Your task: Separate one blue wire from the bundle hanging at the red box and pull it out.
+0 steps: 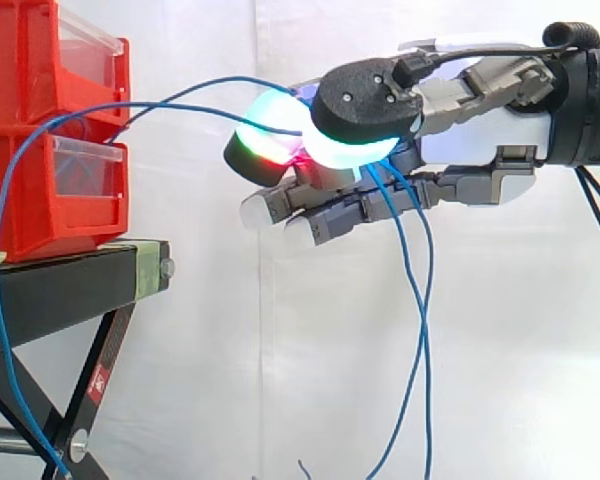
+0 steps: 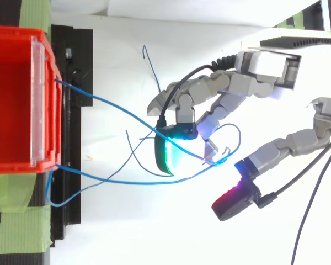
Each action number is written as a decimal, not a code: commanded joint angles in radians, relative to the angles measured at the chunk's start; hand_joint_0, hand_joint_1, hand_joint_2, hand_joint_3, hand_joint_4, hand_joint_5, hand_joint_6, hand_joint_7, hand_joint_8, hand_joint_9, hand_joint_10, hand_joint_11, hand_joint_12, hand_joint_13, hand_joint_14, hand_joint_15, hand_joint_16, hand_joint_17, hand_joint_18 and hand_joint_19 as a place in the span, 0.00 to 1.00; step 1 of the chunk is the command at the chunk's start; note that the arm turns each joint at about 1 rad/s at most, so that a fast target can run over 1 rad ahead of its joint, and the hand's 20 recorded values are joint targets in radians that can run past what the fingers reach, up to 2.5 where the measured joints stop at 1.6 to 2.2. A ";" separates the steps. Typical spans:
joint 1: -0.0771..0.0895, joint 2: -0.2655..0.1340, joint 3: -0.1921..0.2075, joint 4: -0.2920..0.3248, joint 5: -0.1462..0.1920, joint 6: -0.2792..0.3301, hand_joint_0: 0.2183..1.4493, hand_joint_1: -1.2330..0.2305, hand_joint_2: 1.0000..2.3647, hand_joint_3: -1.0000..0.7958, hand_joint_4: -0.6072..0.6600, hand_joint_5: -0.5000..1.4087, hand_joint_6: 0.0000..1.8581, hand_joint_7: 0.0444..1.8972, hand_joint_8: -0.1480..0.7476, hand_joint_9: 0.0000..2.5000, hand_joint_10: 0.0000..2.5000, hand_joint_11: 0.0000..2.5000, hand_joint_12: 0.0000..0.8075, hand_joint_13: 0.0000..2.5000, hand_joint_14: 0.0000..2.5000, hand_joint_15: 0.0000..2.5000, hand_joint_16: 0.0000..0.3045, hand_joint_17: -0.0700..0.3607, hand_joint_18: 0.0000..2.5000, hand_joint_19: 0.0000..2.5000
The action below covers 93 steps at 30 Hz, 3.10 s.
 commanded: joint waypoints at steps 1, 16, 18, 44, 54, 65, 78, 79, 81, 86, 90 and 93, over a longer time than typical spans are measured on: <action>0.000 0.000 0.000 0.003 0.001 -0.001 0.30 0.26 0.00 0.31 0.58 0.16 0.39 0.62 0.43 0.29 0.01 0.59 0.34 0.09 0.01 0.23 0.16 0.41 0.09 0.23; 0.000 0.000 0.000 0.000 0.004 -0.051 0.28 0.42 0.00 0.31 0.58 0.20 0.30 0.73 0.45 0.35 0.01 0.55 0.37 0.13 0.01 0.24 0.16 0.41 0.09 0.24; -0.001 0.000 0.000 0.002 0.004 -0.054 0.30 0.41 0.00 0.32 0.58 0.20 0.32 0.71 0.45 0.36 0.01 0.55 0.36 0.14 0.01 0.24 0.15 0.41 0.10 0.24; 0.000 0.000 0.000 0.003 0.006 -0.054 0.30 0.34 0.02 0.50 0.55 0.18 0.43 0.62 0.48 0.40 0.01 0.60 0.39 0.17 0.01 0.24 0.15 0.41 0.14 0.24; 0.002 0.000 0.000 0.002 0.004 -0.054 0.31 0.34 0.02 0.55 0.53 0.18 0.45 0.63 0.48 0.41 0.01 0.61 0.40 0.18 0.01 0.24 0.15 0.41 0.15 0.23; 0.000 0.000 0.000 -0.018 0.001 -0.052 0.31 0.34 0.02 0.55 0.54 0.18 0.45 0.64 0.48 0.41 0.01 0.61 0.41 0.17 0.01 0.24 0.15 0.41 0.14 0.23; 0.000 0.000 0.000 -0.052 0.083 -0.008 0.31 0.34 0.02 0.55 0.54 0.18 0.45 0.64 0.48 0.40 0.01 0.62 0.39 0.16 0.01 0.24 0.15 0.41 0.14 0.24; 0.000 0.002 0.000 -0.052 0.097 -0.001 0.31 0.34 0.02 0.54 0.54 0.18 0.45 0.64 0.48 0.40 0.01 0.61 0.39 0.16 0.01 0.24 0.15 0.41 0.14 0.24; 0.002 0.002 0.003 -0.055 0.130 0.017 0.31 0.34 0.02 0.55 0.54 0.18 0.45 0.64 0.47 0.40 0.01 0.62 0.39 0.16 0.01 0.24 0.15 0.41 0.14 0.24; 0.006 0.035 0.006 -0.070 0.221 0.057 0.31 0.34 0.02 0.54 0.54 0.18 0.45 0.64 0.47 0.39 0.01 0.61 0.39 0.16 0.01 0.24 0.15 0.41 0.14 0.24; 0.014 0.063 0.006 -0.077 0.256 0.058 0.31 0.34 0.02 0.55 0.54 0.18 0.45 0.64 0.47 0.39 0.01 0.62 0.39 0.16 0.01 0.24 0.15 0.41 0.13 0.24; 0.020 0.072 0.008 -0.077 0.270 0.063 0.31 0.34 0.02 0.55 0.53 0.18 0.45 0.64 0.47 0.39 0.01 0.62 0.39 0.15 0.01 0.24 0.15 0.41 0.13 0.24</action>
